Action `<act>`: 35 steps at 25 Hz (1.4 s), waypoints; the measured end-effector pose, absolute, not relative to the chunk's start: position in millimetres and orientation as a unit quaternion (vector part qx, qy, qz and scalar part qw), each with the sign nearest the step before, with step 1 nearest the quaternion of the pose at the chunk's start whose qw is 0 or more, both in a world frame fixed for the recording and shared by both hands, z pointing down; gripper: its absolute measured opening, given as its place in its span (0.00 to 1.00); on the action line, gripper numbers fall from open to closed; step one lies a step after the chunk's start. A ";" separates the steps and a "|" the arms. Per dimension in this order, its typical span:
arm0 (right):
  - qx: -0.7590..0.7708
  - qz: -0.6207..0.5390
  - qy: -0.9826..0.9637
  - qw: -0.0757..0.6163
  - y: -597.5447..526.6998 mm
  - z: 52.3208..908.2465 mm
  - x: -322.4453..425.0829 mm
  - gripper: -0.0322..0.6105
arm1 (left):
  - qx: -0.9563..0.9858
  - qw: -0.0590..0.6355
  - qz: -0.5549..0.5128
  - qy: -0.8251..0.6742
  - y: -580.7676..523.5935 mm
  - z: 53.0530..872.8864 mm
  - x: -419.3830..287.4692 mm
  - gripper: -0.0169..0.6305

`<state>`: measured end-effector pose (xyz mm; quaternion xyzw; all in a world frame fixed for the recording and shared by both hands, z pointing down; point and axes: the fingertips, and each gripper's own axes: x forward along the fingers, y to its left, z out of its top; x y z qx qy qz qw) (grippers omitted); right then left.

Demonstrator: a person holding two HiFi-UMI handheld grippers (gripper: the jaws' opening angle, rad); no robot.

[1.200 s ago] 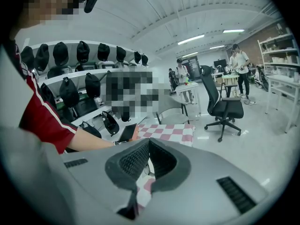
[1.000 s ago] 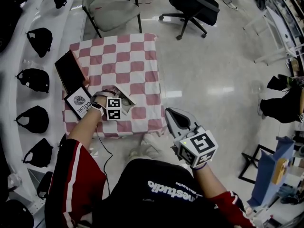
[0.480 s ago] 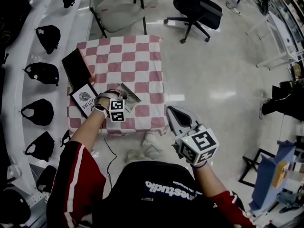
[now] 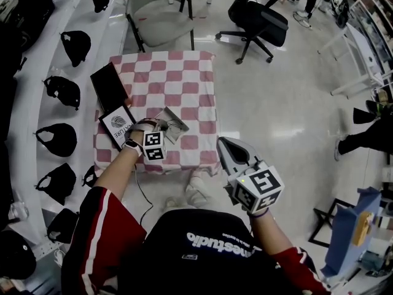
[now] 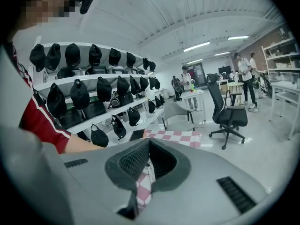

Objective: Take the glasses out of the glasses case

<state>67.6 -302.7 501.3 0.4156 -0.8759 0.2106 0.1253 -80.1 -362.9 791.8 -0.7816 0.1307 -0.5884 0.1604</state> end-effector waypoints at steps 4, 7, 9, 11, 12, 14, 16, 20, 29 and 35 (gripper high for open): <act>0.416 0.202 -0.878 0.123 -295.1 492.4 60.2 0.05 | -0.792 0.150 -0.570 0.160 -355.1 778.8 -84.1 0.04; 0.416 0.196 -0.880 0.120 -290.4 485.4 54.5 0.05 | -0.799 0.145 -0.558 0.174 -343.8 768.6 -85.4 0.04; 0.416 0.191 -0.882 0.117 -287.0 480.3 50.3 0.05 | -0.802 0.142 -0.550 0.183 -335.7 762.0 -86.2 0.04; 0.415 0.186 -0.883 0.115 -283.5 475.8 47.2 0.05 | -0.807 0.135 -0.541 0.195 -328.4 755.9 -86.9 0.04; 0.415 0.184 -0.884 0.114 -282.1 473.8 45.8 0.05 | -0.810 0.129 -0.535 0.201 -324.9 752.9 -87.4 0.04; 0.414 0.180 -0.885 0.113 -279.6 470.3 43.0 0.05 | -0.816 0.115 -0.523 0.216 -319.0 746.9 -89.7 0.04; 0.414 0.176 -0.886 0.114 -276.3 468.0 41.1 0.05 | -0.823 0.099 -0.509 0.232 -313.5 741.2 -92.7 0.04; 0.414 0.168 -0.887 0.115 -270.6 462.1 38.9 0.05 | -0.832 0.067 -0.482 0.265 -304.1 727.5 -100.0 0.04; 0.414 0.155 -0.888 0.125 -257.0 454.8 32.8 0.05 | -0.846 0.033 -0.434 0.308 -273.2 695.7 -105.0 0.04; 0.418 0.148 -0.888 0.123 -244.4 446.2 28.0 0.05 | -0.852 0.026 -0.398 0.338 -260.8 668.3 -107.2 0.04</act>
